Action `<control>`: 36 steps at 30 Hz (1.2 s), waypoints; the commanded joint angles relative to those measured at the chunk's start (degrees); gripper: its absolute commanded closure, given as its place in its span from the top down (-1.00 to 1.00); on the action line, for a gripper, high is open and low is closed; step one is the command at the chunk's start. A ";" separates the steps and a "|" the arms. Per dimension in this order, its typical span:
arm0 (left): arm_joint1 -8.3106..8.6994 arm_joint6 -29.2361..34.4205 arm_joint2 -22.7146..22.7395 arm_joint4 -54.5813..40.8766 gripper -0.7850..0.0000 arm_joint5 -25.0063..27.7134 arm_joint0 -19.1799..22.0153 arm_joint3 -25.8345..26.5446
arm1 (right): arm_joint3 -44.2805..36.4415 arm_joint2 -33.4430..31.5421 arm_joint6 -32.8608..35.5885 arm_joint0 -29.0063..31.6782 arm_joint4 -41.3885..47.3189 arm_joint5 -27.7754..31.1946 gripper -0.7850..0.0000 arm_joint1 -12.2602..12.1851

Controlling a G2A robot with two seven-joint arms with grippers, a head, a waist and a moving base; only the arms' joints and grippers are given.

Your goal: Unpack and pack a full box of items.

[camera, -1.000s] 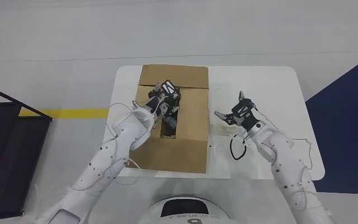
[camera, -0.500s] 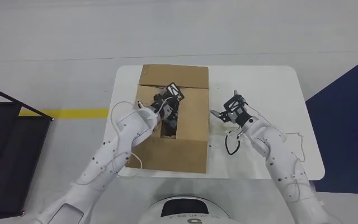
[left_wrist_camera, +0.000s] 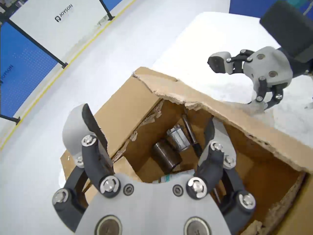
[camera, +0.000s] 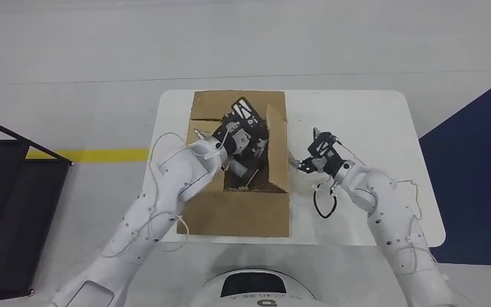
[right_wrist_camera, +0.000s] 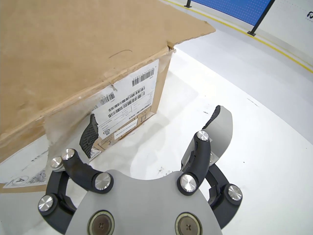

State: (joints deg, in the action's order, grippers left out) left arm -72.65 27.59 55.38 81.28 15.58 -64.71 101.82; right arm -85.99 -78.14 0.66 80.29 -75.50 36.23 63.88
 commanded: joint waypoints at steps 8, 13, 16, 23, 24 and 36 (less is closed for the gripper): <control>-2.90 2.66 -8.55 0.16 1.00 -3.74 7.15 -4.60 | -3.99 -14.62 -18.56 10.27 6.45 4.49 1.00 -1.81; -5.23 3.95 -14.02 0.37 1.00 -6.75 11.24 -10.24 | -5.57 -20.70 -33.56 17.21 6.81 8.63 1.00 -2.22; -6.67 3.50 -16.71 -0.25 1.00 -7.88 13.12 -13.94 | -5.60 -22.78 -39.58 19.80 5.99 11.10 1.00 -2.36; -9.14 2.99 -19.86 -0.60 1.00 -9.72 15.78 -20.53 | -4.71 -23.74 -41.38 20.58 4.36 13.16 1.00 -2.53; -9.28 3.03 -19.56 -0.39 1.00 -10.76 15.84 -21.04 | -4.65 -23.64 -40.96 20.41 4.38 12.98 1.00 -2.52; -2.32 -0.95 0.57 11.23 1.00 -10.90 -6.56 3.63 | -5.37 -20.63 -34.84 17.87 5.23 10.39 1.00 -2.22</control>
State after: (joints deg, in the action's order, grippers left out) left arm -76.03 27.77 51.46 92.29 3.31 -66.73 101.92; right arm -91.14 -99.20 -34.74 98.47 -70.13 46.94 61.63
